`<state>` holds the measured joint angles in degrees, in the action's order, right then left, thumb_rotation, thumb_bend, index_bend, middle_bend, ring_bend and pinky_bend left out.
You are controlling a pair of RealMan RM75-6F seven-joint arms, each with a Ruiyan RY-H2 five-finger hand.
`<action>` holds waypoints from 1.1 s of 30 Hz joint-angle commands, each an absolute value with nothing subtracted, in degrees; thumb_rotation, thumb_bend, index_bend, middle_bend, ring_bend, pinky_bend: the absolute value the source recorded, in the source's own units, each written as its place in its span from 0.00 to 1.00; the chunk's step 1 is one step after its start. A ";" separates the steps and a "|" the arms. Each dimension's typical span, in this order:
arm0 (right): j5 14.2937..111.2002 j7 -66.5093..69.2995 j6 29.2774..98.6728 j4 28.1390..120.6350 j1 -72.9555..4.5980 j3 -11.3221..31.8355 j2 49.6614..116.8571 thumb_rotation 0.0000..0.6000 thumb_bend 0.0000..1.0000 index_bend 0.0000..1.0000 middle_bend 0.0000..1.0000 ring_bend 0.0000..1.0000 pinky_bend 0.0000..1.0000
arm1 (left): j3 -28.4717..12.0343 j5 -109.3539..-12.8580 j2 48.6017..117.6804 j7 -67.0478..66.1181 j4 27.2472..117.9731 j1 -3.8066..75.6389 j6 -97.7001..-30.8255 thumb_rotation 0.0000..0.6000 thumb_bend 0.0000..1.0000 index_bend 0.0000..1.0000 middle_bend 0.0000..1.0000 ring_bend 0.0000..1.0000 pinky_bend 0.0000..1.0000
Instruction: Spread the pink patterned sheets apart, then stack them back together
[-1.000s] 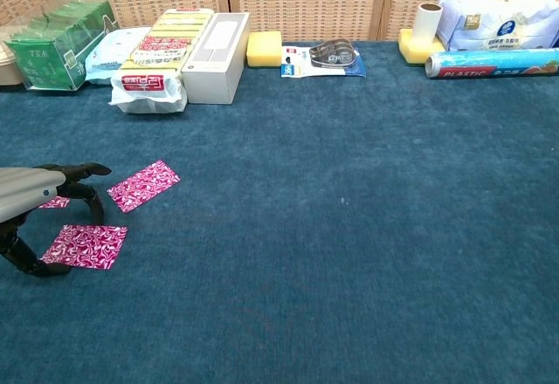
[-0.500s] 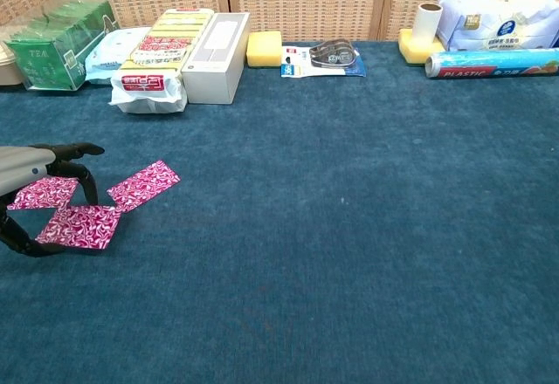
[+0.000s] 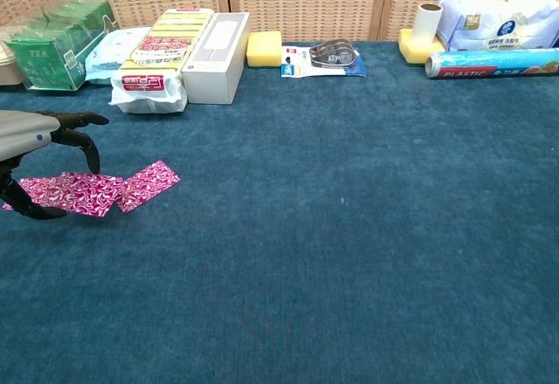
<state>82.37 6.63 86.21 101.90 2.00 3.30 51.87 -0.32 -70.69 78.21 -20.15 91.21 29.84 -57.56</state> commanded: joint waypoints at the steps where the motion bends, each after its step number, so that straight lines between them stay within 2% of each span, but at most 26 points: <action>1: 82.48 6.57 86.19 101.93 1.99 3.24 51.95 1.00 0.00 0.07 0.00 0.00 0.00 | -0.01 -73.37 78.10 -17.34 89.21 30.83 -56.07 1.00 0.22 0.37 0.00 0.00 0.02; 10: 82.25 6.09 85.97 102.08 1.86 3.26 52.06 1.00 0.00 0.07 0.00 0.00 0.00 | 0.26 -79.18 79.05 -10.56 83.29 31.70 -56.09 1.00 0.22 0.37 0.00 0.00 0.02; 14: 82.11 6.14 86.15 102.17 1.95 3.33 52.01 1.00 0.00 0.07 0.00 0.00 0.00 | 2.70 -91.90 81.37 -4.46 74.15 32.97 -62.17 1.00 0.21 0.38 0.00 0.00 0.02; 18: 81.91 6.19 86.05 102.20 1.90 3.40 51.99 1.00 0.00 0.07 0.00 0.00 0.00 | 4.04 -95.99 82.40 0.52 68.04 32.87 -65.71 1.00 0.21 0.38 0.00 0.00 0.02; 26: 82.37 5.97 85.92 102.31 1.89 3.10 51.98 1.00 0.00 0.07 0.00 0.00 0.00 | 2.12 -87.04 79.89 1.37 73.75 31.95 -59.32 1.00 0.23 0.39 0.00 0.00 0.02; 28: 82.42 5.73 85.87 102.47 1.82 3.12 51.99 1.00 0.00 0.07 0.00 0.00 0.00 | 0.67 -82.35 79.04 0.72 77.25 31.49 -57.25 1.00 0.24 0.42 0.00 0.00 0.02; 29: 82.53 5.55 85.70 102.54 1.76 3.00 52.06 1.00 0.00 0.07 0.00 0.00 0.00 | -1.05 -77.54 78.66 0.86 82.02 31.19 -55.60 1.00 0.24 0.43 0.00 0.00 0.02; 33: 82.46 5.47 85.55 102.56 1.70 2.97 52.09 1.00 0.00 0.07 0.00 0.00 0.00 | -2.79 -69.89 77.68 -6.71 88.22 31.45 -54.24 1.00 0.24 0.44 0.00 0.00 0.02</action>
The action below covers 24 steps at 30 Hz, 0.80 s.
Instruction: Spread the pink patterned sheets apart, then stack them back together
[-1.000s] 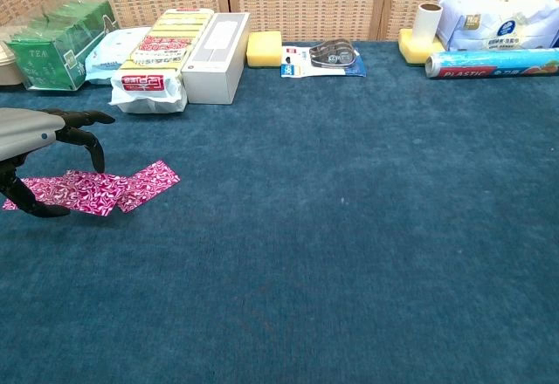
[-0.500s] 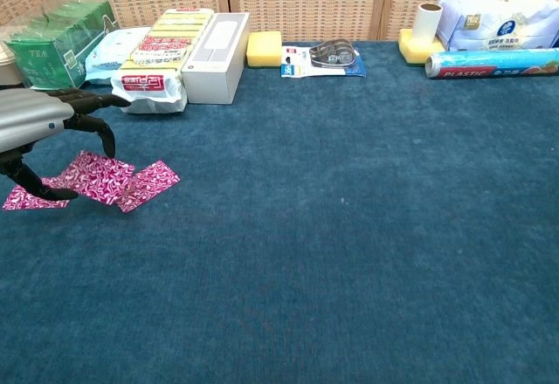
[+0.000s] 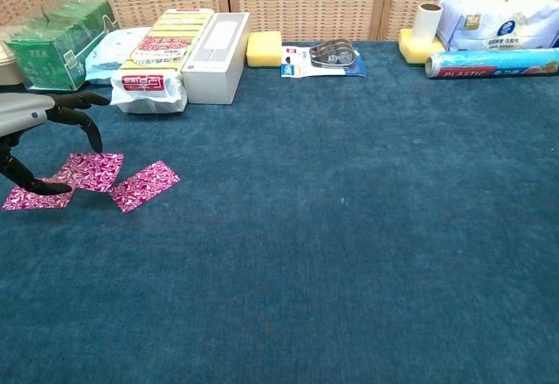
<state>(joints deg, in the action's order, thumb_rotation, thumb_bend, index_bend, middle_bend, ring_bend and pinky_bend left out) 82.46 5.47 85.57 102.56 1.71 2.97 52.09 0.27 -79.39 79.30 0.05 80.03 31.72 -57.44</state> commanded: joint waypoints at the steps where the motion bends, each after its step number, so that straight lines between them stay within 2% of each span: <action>1: 82.51 5.48 85.56 102.60 1.69 2.96 52.09 1.00 0.00 0.07 0.00 0.00 0.00 | -3.15 -67.78 77.67 -8.99 89.50 31.55 -54.25 1.00 0.24 0.44 0.00 0.00 0.02; 12: 82.83 6.01 85.64 102.50 1.77 2.78 51.91 1.00 0.00 0.07 0.00 0.00 0.00 | -7.08 -41.40 79.61 -28.11 99.64 36.38 -56.40 1.00 0.24 0.45 0.00 0.00 0.02; 18: 82.84 5.95 85.39 102.64 1.55 2.82 51.88 1.00 0.00 0.07 0.00 0.00 0.00 | -10.15 -27.57 82.30 -36.66 102.64 41.38 -62.79 1.00 0.24 0.46 0.00 0.00 0.02; 24: 82.92 6.19 85.07 102.62 1.40 2.73 51.80 1.00 0.00 0.07 0.00 0.00 0.00 | -12.48 -20.17 84.78 -39.99 103.15 44.21 -67.26 1.00 0.24 0.47 0.00 0.00 0.04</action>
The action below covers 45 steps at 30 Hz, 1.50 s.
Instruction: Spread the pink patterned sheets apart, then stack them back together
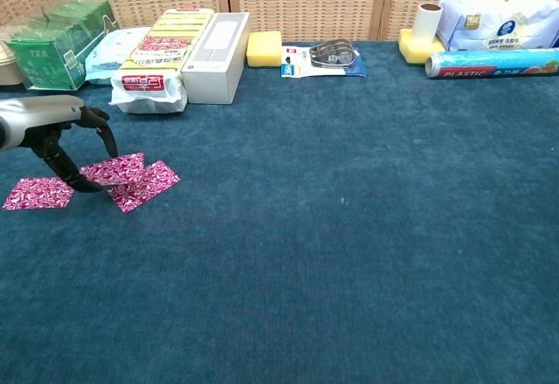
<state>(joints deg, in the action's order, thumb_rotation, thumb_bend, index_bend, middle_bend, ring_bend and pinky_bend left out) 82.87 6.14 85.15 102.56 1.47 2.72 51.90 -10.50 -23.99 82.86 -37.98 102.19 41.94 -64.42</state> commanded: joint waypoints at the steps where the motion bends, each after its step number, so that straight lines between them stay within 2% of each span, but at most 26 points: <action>1: 82.95 6.28 85.01 102.63 1.39 2.69 51.80 1.00 0.00 0.07 0.00 0.00 0.00 | -12.70 -19.36 85.15 -40.34 103.19 44.54 -67.80 1.00 0.24 0.47 0.00 0.00 0.05; 9: 83.30 7.48 84.69 102.33 1.26 2.54 51.51 1.00 0.00 0.07 0.00 0.00 0.00 | -13.44 -13.99 88.78 -44.65 103.15 46.76 -74.00 1.00 0.24 0.48 0.00 0.00 0.07; 26: 83.44 9.66 84.43 102.04 1.13 2.51 50.80 1.00 0.00 0.07 0.00 0.00 0.00 | -15.79 -10.38 91.05 -46.03 103.05 47.67 -76.57 1.00 0.24 0.48 0.00 0.00 0.07; 33: 83.45 10.48 83.94 101.84 0.88 2.47 50.61 1.00 0.00 0.07 0.00 0.00 0.00 | -16.86 -9.08 92.36 -46.43 102.92 47.71 -79.79 1.00 0.24 0.48 0.00 0.00 0.07; 45: 83.56 11.53 82.88 101.61 0.33 2.30 50.45 1.00 0.00 0.07 0.00 0.00 0.00 | -21.31 -3.94 96.87 -47.74 100.39 48.23 -86.28 1.00 0.22 0.49 0.00 0.00 0.11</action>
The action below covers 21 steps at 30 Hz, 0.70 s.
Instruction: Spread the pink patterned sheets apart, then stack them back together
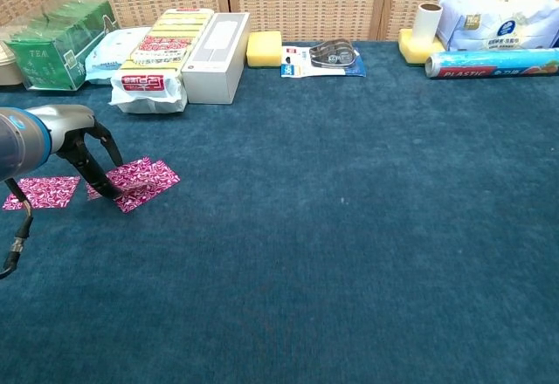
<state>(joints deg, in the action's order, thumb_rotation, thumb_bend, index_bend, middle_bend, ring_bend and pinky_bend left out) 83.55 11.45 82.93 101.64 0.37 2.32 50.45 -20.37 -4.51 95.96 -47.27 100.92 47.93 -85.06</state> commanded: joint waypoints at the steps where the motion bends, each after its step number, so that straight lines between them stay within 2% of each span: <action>1: 83.59 11.58 82.85 101.58 0.32 2.29 50.44 1.00 0.00 0.07 0.00 0.00 0.00 | -21.50 -3.97 97.08 -47.81 100.25 48.29 -86.53 1.00 0.22 0.49 0.00 0.00 0.12; 7: 83.92 11.78 82.83 101.61 0.29 2.12 50.36 1.00 0.00 0.07 0.00 0.00 0.00 | -22.80 -3.75 98.15 -48.59 98.86 48.49 -86.72 1.00 0.22 0.51 0.00 0.00 0.13; 12: 84.03 11.47 82.80 101.76 0.24 2.01 50.42 1.00 0.00 0.07 0.00 0.00 0.00 | -24.43 -2.94 100.53 -48.87 95.59 48.96 -87.77 1.00 0.22 0.51 0.00 0.00 0.19; 21: 84.28 11.89 82.67 101.66 0.07 1.90 50.37 1.00 0.00 0.07 0.00 0.00 0.00 | -27.21 -2.01 105.10 -51.77 92.37 50.71 -91.75 1.00 0.22 0.51 0.00 0.00 0.25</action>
